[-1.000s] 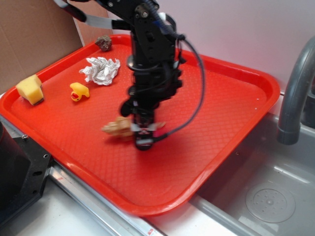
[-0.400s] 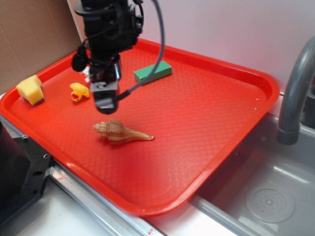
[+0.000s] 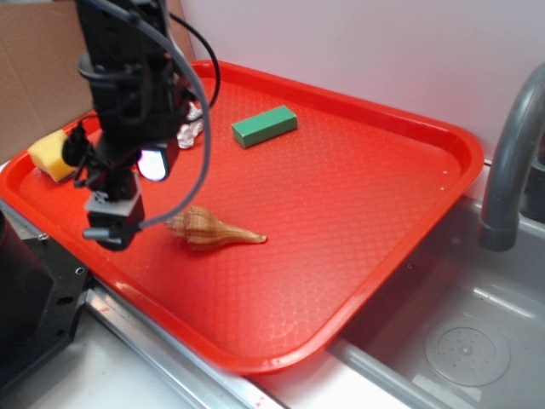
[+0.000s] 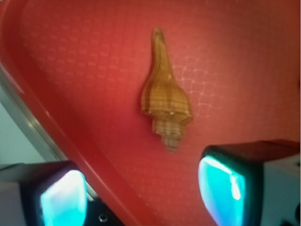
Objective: Grab the shell.
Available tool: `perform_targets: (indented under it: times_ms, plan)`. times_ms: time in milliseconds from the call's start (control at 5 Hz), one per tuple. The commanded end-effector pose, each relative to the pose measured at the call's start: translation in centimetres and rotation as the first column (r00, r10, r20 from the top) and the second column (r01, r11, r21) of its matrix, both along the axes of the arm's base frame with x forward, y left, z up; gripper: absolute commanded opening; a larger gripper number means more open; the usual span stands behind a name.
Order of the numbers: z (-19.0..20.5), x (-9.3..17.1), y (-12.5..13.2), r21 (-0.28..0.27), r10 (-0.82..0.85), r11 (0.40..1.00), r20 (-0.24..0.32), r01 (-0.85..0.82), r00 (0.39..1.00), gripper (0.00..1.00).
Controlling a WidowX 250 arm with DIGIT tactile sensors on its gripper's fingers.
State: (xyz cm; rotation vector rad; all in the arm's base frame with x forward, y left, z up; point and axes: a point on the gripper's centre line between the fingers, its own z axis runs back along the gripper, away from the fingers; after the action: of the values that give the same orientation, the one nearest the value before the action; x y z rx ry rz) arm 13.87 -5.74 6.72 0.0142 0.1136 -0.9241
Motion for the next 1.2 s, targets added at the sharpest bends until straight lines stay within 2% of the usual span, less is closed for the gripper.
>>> perform_targets:
  times_ms: [0,400,600,800,1000]
  plan:
    - [-1.7,1.8,0.1,-0.011,0.004,1.000,0.029,-0.004,1.000,1.00]
    - [-4.2,2.8,-0.5,0.023,0.003,1.000,-0.002,-0.003,1.000,1.00]
    - [-4.7,2.7,-0.7,0.036,0.012,0.999,-0.011,-0.012,1.000,0.00]
    - [-4.5,2.6,-0.6,0.050,0.040,0.998,-0.005,-0.040,0.999,0.00]
    - [-1.1,2.6,-0.4,0.026,0.137,0.990,0.023,-0.137,0.990,0.00]
